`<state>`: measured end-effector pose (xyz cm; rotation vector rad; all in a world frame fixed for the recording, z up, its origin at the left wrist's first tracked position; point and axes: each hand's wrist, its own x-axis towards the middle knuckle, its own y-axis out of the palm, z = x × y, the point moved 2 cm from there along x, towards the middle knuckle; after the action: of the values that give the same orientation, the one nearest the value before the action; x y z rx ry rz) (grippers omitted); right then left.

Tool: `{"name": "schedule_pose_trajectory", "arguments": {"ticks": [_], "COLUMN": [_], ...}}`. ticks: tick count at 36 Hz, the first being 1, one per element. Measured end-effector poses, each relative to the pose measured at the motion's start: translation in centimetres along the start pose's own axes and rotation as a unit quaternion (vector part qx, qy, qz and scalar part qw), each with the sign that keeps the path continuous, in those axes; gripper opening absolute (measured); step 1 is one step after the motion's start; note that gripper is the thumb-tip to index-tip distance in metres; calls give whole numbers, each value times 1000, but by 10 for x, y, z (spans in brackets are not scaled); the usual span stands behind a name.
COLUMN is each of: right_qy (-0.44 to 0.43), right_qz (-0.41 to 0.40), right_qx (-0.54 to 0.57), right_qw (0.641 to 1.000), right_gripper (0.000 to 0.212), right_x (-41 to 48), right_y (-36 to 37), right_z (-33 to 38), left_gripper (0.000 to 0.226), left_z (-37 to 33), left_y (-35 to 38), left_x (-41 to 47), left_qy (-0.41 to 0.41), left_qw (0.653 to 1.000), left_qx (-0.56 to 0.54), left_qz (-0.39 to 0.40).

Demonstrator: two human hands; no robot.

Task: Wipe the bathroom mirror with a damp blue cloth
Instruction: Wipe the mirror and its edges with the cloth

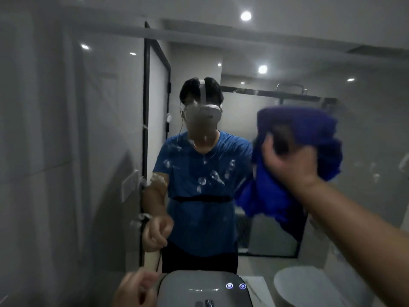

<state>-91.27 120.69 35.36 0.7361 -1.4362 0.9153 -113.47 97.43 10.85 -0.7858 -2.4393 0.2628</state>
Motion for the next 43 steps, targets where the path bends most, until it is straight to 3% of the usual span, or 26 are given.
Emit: {"name": "schedule_pose_trajectory", "arguments": {"ticks": [3, 5, 7, 9, 12, 14, 15, 16, 18, 21, 23, 26, 27, 30, 33, 37, 39, 41, 43], "right_qy": [64, 78, 72, 39, -54, -75, -97, -132, -231, -307, -322, -228, -203, -105, -61, 34, 19, 10, 81], "right_qz": [-102, -117, -104, -51, 101, 188, 209, 231, 287, 364, 388, 416, 379, 221, 99, 28, 33, 88, 156], "right_qx": [6, 22, 9, 7, 34, 99, 124, 139, 128, 8, -36, -62, -43, -23, -67, -62, -34, 5, 69], "right_qw": [993, 990, 992, 998, 993, 974, 965, 954, 921, 879, 863, 878, 902, 969, 991, 997, 999, 996, 982], "right_gripper": [19, 24, 32, 47, 65, 40, 22, 18, 29, 37, 25, 24, 27, 60, 61, 55, 55, 61, 65], "right_x": [79, 105, 105, 82, 15, -35, -60, -82, -120, -157, -160, -117, -91, 3, 80, 116, 101, 76, 50], "right_y": [2, 11, 22, 34, 58, 72, 76, 76, 70, 56, 46, 37, 34, 25, 33, 64, 83, 100, 119], "right_z": [23, 42, 63, 86, 110, 114, 113, 108, 88, 44, 20, 0, -1, 22, 64, 117, 142, 165, 177], "left_gripper": [46, 57, 51, 41, 37, 27, 35, 48, 64, 61, 54, 46, 46, 48, 44, 33, 34, 19, 12], "left_z": [11, 21, 31, 38, 40, 37, 37, 39, 41, 41, 41, 42, 41, 36, 38, 49, 53, 52, 54], "left_y": [11, 21, 31, 38, 45, 46, 46, 46, 41, 31, 29, 25, 23, 22, 19, 11, 5, -8, -25], "left_x": [-4, 0, 3, 7, 19, 29, 34, 37, 38, 38, 40, 42, 42, 43, 39, 40, 39, 39, 37], "left_qy": [24, 35, 62, 71, 85, 96, 97, 100, 87, 62, 44, 60, 77, 87, 60, 13, -40, -73, -84], "left_qw": [1000, 998, 995, 994, 992, 990, 991, 990, 992, 997, 998, 996, 994, 992, 993, 997, 998, 994, 992], "left_qx": [5, 27, 54, 54, 32, 32, 46, 65, 77, 45, 48, 72, 77, 90, 94, 46, -21, -78, -94], "left_qz": [-19, -36, -48, -69, -91, -94, -86, -73, -40, -22, -15, 2, 2, 8, 32, 66, 51, 15, -18]}}
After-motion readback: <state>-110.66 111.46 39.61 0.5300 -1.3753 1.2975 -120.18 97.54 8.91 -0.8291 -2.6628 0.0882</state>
